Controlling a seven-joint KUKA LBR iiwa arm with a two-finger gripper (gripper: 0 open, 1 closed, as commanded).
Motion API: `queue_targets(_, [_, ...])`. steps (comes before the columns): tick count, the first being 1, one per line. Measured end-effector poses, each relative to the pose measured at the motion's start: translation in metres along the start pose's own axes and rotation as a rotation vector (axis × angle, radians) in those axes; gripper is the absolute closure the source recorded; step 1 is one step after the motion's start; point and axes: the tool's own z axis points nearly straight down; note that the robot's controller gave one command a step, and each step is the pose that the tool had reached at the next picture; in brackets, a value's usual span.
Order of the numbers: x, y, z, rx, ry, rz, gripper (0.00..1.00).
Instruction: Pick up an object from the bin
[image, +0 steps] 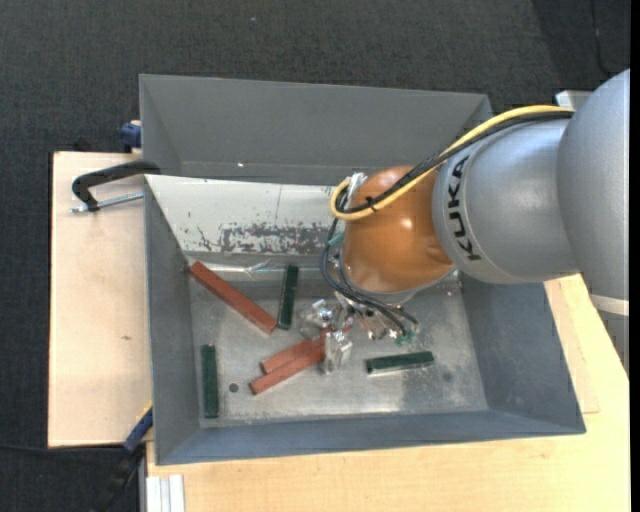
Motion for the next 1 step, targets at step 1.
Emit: queue_targets(1, [0.0092, 0.0035, -0.1964, 0.002, -0.003, 0.089, 1.0])
